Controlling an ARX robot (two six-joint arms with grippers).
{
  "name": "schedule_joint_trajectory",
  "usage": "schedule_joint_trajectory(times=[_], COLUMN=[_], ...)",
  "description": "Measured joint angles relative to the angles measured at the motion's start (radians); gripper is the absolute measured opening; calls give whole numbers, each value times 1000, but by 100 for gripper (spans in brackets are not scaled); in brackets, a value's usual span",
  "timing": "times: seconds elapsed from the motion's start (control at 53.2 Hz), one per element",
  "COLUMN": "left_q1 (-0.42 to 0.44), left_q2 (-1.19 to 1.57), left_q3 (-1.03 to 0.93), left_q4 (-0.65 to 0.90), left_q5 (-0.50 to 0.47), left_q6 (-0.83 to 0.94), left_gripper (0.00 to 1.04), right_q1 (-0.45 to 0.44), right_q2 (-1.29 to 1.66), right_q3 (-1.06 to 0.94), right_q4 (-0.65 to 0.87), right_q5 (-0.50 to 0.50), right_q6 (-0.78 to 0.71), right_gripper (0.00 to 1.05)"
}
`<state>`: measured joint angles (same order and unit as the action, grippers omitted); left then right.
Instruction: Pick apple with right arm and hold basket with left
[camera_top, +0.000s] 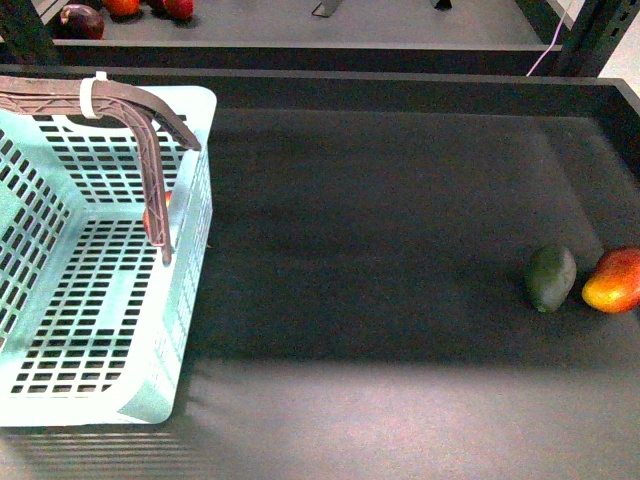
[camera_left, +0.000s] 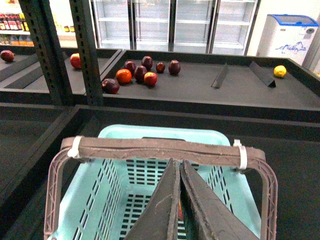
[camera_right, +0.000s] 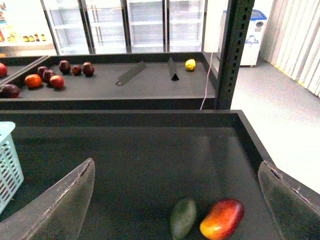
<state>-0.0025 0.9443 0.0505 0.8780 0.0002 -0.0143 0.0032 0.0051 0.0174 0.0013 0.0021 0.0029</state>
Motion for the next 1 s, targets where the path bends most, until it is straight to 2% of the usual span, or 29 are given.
schedule_joint_trajectory(times=[0.582, 0.995], left_q1=[0, 0], left_q2=[-454, -671], left_q3=[-36, -36], left_q4=[-394, -604], left_q5=[0, 0], left_q6=[3, 3], left_gripper=[3, 3], right_q1=[0, 0], right_q2=[0, 0], right_q3=[0, 0], right_q4=[0, 0], right_q5=[0, 0], right_q6=[0, 0], right_gripper=[96, 96])
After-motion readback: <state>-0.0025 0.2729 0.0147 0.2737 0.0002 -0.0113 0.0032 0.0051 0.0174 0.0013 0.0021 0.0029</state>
